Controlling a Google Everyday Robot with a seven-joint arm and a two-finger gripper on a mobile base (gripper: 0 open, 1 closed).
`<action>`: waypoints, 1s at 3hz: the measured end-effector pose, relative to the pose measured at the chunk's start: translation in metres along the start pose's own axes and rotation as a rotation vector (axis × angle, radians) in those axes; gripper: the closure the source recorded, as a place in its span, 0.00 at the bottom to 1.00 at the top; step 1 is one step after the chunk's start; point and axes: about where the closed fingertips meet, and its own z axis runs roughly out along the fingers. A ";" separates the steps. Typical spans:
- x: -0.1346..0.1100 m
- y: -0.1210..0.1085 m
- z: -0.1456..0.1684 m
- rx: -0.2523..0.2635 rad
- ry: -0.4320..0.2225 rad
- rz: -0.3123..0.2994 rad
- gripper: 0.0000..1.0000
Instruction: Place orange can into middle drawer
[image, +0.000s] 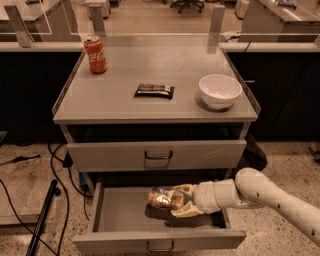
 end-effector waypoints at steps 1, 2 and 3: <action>0.018 -0.009 0.036 -0.011 -0.025 -0.024 1.00; 0.039 -0.017 0.064 -0.003 -0.040 -0.025 1.00; 0.057 -0.022 0.082 0.017 -0.037 -0.024 1.00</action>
Offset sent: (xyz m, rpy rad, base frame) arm 0.0470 0.0441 -0.0993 0.0523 -0.0330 0.0105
